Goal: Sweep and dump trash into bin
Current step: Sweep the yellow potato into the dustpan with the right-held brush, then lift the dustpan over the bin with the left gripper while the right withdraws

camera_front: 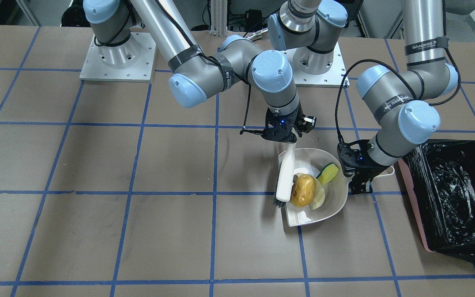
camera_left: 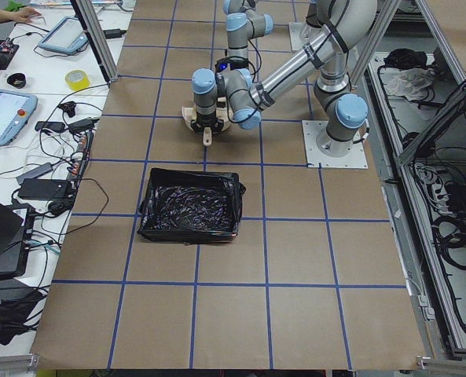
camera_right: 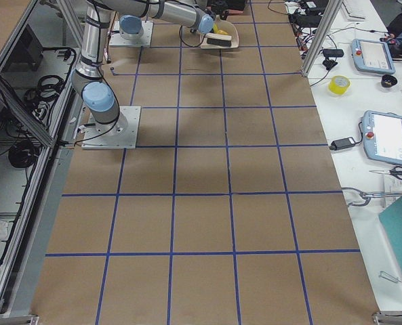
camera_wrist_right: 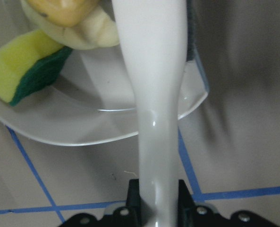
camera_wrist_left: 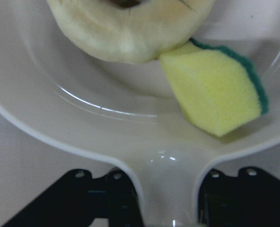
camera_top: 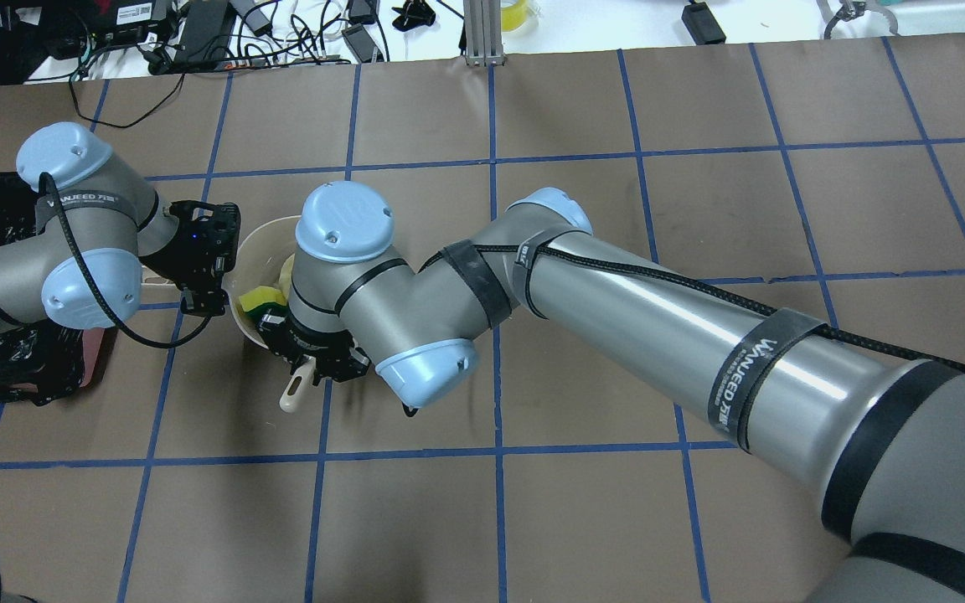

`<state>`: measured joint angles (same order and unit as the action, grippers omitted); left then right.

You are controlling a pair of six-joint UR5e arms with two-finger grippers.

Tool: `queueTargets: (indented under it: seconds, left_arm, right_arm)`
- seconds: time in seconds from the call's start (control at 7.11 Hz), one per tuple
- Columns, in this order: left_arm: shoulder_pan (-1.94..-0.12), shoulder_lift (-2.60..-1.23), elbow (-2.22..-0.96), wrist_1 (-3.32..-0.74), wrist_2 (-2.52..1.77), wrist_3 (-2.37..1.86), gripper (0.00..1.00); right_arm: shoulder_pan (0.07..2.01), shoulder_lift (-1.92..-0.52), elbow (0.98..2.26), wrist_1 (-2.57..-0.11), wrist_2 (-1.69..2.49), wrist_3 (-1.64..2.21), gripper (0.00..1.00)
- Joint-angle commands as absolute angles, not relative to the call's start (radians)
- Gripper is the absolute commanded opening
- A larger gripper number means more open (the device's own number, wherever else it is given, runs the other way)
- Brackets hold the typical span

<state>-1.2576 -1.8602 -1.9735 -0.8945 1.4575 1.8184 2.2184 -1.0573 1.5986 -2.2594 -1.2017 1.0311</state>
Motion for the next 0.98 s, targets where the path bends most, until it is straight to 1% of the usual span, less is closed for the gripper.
queueTargets:
  seconds: [0.0, 0.28, 0.42, 0.56, 0.7, 0.84]
  left_arm:
    - [-1.198, -1.861, -1.957, -0.910, 1.376, 1.832, 0.00]
    - [-1.163, -1.847, -1.928, -0.920, 1.353, 1.832, 0.00]
    - [-1.129, -1.845, -1.866, -1.040, 1.347, 1.832, 0.00]
    - [-1.076, -1.845, -1.771, -1.181, 1.297, 1.832, 0.00]
    - [-1.034, -1.845, -1.688, -1.307, 1.272, 1.832, 0.00]
    - [-0.982, -1.842, -1.619, -1.398, 1.272, 1.836, 0.00]
  right_arm:
    - [2.150, -1.107, 1.595, -2.119, -1.264, 0.985, 0.00]
    - [1.963, -1.240, 1.595, -1.912, -1.269, 0.768, 0.00]
    - [1.837, -1.312, 1.598, -1.796, -1.329, 0.560, 0.00]
    - [1.715, -1.362, 1.598, -1.734, -1.348, 0.425, 0.00]
    - [1.609, -1.385, 1.598, -1.708, -1.341, 0.319, 0.00]
    - [1.513, -1.375, 1.604, -1.700, -1.333, 0.178, 0.00]
